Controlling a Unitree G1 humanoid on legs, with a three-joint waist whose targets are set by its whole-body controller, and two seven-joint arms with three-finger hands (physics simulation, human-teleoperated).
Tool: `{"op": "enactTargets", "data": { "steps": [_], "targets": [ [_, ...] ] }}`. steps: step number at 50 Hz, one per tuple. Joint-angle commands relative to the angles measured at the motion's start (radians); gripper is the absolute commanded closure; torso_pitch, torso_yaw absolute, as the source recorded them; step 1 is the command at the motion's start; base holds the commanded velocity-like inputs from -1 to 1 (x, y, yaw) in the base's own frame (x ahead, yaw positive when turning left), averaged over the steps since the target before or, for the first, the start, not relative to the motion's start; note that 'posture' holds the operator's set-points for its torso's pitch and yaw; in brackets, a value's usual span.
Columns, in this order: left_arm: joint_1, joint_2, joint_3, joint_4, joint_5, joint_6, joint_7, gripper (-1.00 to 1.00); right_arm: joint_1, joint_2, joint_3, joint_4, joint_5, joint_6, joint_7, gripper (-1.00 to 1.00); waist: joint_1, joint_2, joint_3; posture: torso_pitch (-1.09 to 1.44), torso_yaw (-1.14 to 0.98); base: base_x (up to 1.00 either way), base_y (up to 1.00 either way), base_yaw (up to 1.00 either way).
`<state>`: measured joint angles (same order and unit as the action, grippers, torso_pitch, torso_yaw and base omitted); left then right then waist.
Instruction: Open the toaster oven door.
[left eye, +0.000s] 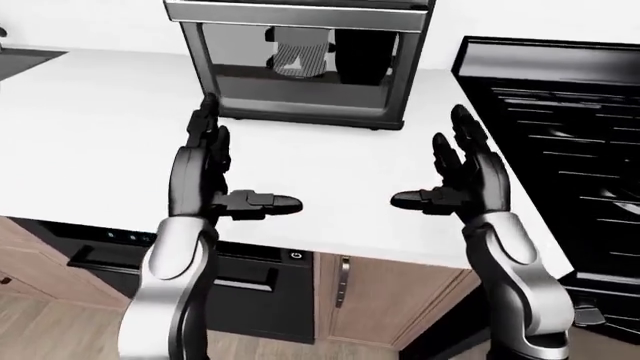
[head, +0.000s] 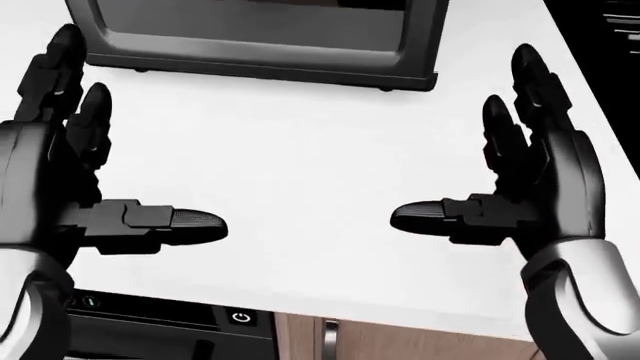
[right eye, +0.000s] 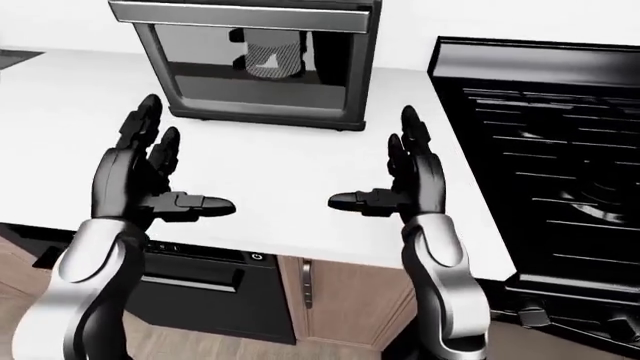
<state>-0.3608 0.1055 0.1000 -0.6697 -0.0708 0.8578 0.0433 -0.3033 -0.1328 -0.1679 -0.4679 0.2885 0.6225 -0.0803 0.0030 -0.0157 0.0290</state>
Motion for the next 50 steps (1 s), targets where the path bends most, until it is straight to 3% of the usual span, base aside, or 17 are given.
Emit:
{"op": "enactTargets", "data": {
  "steps": [1, 9, 10, 13, 18, 23, 35, 50],
  "targets": [
    [-0.031, 0.006, 0.006, -0.048, -0.002, -0.047, -0.005, -1.0, -0.028, -0.008, -0.006, -0.043, 0.001, -0.052, 0.003, -1.0, 0.001, 0.003, -0.031, 0.0, 0.0, 0.0, 0.0, 0.0],
    [-0.029, 0.004, -0.007, -0.055, 0.012, -0.111, -0.011, -1.0, -0.021, -0.014, -0.016, -0.03, 0.006, -0.067, -0.003, -1.0, 0.0, 0.006, -0.035, 0.0, 0.0, 0.0, 0.0, 0.0],
    [-0.008, 0.03, -0.043, -0.046, 0.063, -0.162, -0.036, -1.0, -0.02, -0.013, -0.016, -0.028, 0.005, -0.073, -0.003, -1.0, 0.0, 0.006, -0.035, 0.0, 0.0, 0.0, 0.0, 0.0],
    [-0.012, 0.006, -0.02, -0.061, 0.054, -0.155, -0.058, -1.0, -0.019, -0.014, -0.018, -0.024, 0.007, -0.079, -0.002, -1.0, -0.001, 0.006, -0.033, 0.0, 0.0, 0.0, 0.0, 0.0],
    [-0.002, -0.006, -0.029, -0.06, 0.082, -0.162, -0.079, -1.0, -0.021, -0.019, -0.024, -0.037, 0.015, -0.068, -0.009, -1.0, 0.0, 0.005, -0.029, -0.01, 0.0, 0.0, 0.0, 0.0],
    [-0.001, -0.013, -0.026, -0.058, 0.079, -0.161, -0.083, -1.0, -0.019, -0.02, -0.026, -0.044, 0.016, -0.064, -0.014, -1.0, 0.001, 0.003, -0.045, -0.05, 0.0, 0.0, 0.0, 0.0],
    [0.014, -0.017, -0.032, -0.045, 0.087, -0.183, -0.087, -1.0, -0.008, -0.013, -0.019, -0.027, 0.007, -0.084, -0.006, -1.0, 0.003, 0.002, -0.121, -0.17, 0.0, 0.0, 0.0, 0.0],
    [0.013, -0.019, -0.032, -0.048, 0.088, -0.177, -0.09, -1.0, -0.007, -0.012, -0.017, -0.035, 0.007, -0.078, -0.005, -1.0, 0.008, 0.004, -0.265, -0.32, 0.0, 0.0, 0.0, 0.0]
  ]
}}
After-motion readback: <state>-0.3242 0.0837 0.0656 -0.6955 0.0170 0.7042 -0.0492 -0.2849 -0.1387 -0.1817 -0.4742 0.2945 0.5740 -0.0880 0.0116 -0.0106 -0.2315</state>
